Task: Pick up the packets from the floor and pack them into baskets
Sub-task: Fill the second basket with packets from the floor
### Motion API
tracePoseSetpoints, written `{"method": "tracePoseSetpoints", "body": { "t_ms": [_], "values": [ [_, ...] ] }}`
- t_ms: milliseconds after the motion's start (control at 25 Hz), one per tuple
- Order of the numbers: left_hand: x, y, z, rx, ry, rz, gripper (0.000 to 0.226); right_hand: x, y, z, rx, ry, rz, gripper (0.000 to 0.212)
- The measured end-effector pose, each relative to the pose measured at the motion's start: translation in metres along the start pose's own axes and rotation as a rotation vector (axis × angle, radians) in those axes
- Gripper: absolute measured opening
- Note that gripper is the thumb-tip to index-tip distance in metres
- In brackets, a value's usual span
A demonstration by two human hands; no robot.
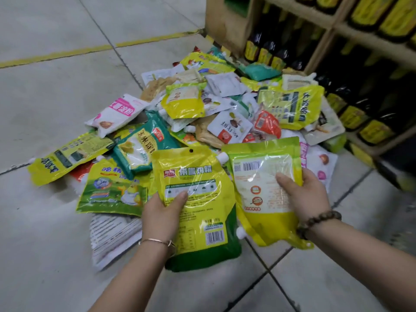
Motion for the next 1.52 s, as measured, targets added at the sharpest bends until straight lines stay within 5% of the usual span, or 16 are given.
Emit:
{"method": "tracePoseSetpoints", "body": {
  "t_ms": [600,760,1000,1440,1520],
  "values": [
    [-0.061,-0.129,-0.057,-0.287,0.095,-0.216,0.026,0.010,0.166,0.114,0.036,-0.255,0.322,0.011],
    [-0.087,-0.146,-0.070,-0.357,0.145,-0.215,0.064,0.002,0.194,0.143,0.077,-0.241,0.341,0.009],
    [-0.135,-0.207,-0.103,-0.336,0.230,-0.323,0.024,-0.005,0.231,0.200,0.175,-0.294,0.431,0.009],
    [-0.242,-0.320,-0.238,-0.274,0.505,-0.547,0.017,-0.030,0.229,0.407,0.196,-0.608,0.441,0.015],
    [-0.266,-0.333,-0.274,-0.224,0.544,-0.602,0.040,-0.034,0.216,0.453,0.135,-0.680,0.422,0.015]
  ]
}}
Point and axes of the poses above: each hand's wrist, its own x-axis towards the middle knuckle, its own z-axis out of the back of the hand, y = z × x, the point moved 9 cm from there along x, towards the middle knuckle, and after that the axes turned 7 degrees about z, right-handed, at the moved point
